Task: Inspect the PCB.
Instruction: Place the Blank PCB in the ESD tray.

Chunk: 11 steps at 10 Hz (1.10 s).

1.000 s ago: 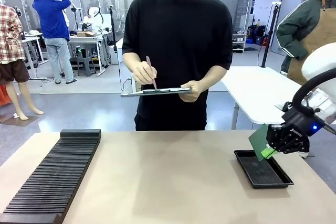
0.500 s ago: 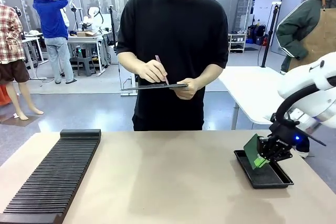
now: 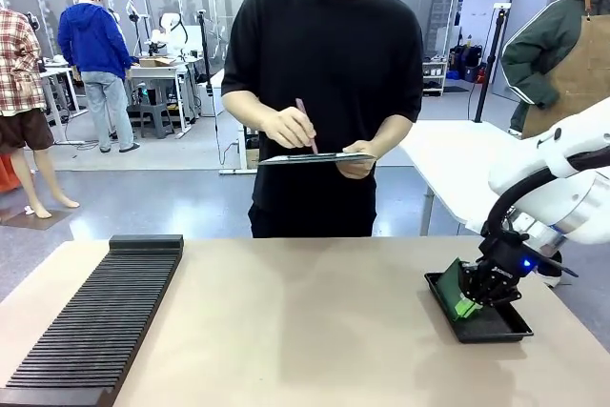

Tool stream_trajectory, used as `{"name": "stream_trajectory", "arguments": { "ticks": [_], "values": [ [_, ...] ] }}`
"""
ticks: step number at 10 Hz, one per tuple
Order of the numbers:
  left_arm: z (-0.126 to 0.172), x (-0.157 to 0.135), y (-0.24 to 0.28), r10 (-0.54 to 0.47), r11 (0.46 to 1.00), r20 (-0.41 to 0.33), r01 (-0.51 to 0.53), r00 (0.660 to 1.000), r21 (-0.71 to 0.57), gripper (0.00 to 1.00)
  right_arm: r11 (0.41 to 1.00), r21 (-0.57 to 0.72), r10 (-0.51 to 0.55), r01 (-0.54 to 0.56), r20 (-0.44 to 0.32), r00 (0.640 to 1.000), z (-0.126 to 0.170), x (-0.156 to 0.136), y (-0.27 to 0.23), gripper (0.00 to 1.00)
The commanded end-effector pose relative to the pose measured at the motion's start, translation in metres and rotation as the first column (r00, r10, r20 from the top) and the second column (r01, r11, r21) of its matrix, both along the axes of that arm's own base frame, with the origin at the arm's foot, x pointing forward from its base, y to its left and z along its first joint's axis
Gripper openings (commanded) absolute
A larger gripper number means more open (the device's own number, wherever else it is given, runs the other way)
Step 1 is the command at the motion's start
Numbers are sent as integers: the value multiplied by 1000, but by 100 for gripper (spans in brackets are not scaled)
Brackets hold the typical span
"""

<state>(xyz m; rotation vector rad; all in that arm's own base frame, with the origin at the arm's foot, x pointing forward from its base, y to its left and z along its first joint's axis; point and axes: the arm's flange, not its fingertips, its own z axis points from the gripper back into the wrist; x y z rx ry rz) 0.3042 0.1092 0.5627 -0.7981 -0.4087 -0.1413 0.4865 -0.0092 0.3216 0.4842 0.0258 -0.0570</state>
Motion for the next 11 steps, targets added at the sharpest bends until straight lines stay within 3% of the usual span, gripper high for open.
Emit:
{"name": "stream_trajectory", "arguments": {
  "ticks": [1, 7, 11],
  "values": [
    [3, 1, 2, -2, 1000, -9, 2, 1000, 15, 100, 1000, -28, -14, 13, -21, 1000, 1, 5, 4, 3],
    [3, 1, 2, -2, 1000, -9, 2, 1000, 15, 100, 994, -101, -52, 51, -4, 999, 6, -3, -1, 97],
    [3, 1, 2, -2, 1000, -9, 2, 1000, 15, 100, 980, -180, -88, 87, 1, 996, 20, -9, -6, 97]
  ]
}}
